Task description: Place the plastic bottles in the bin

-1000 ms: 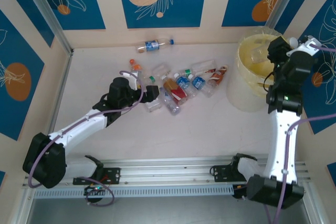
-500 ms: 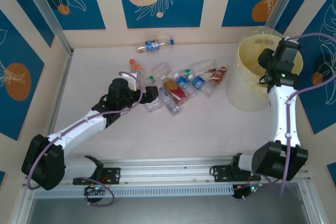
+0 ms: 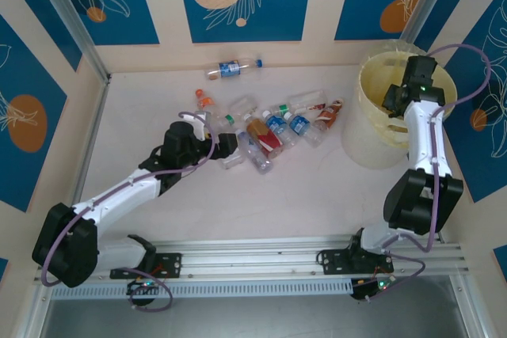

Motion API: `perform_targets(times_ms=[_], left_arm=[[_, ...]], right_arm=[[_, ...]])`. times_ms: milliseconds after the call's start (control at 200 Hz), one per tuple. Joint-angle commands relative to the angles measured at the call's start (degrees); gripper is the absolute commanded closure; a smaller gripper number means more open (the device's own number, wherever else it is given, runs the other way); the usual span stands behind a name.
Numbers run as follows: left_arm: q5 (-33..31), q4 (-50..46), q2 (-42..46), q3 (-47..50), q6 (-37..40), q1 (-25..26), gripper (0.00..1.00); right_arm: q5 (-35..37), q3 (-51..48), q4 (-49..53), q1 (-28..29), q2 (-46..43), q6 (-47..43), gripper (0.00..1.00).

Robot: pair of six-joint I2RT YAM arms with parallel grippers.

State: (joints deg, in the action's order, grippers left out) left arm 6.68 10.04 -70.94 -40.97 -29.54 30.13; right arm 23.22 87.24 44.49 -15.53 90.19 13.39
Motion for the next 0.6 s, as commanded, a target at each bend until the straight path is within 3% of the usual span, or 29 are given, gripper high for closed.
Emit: perform_targets(times_ms=[0,90,160,300,595], left_arm=[[-1.22,1.38,0.81,0.46,0.18,-0.45,0.00],[-1.47,1.37,0.80,0.54,0.20,-0.42,0.00],[-1.56,1.47,0.82,0.71,0.08,-0.43,0.00],[-1.71,1.21,1.02,0.98,0.05,-0.43,0.00],[-3.65,0.00,0.87,1.24,0.01,-0.55,0.00]], right_arm=[[1.81,4.20,2.86,0.50,1.62,-1.43,0.57],[0.54,6.00,2.96,0.50,3.08,-1.72,0.33],[-0.55,7.20,2.85,0.55,3.67,-1.36,0.26],[-4.09,8.55,1.70,0.50,2.83,-0.40,0.01],[-9.99,4.80,-3.88,0.65,-4.95,0.86,0.00]])
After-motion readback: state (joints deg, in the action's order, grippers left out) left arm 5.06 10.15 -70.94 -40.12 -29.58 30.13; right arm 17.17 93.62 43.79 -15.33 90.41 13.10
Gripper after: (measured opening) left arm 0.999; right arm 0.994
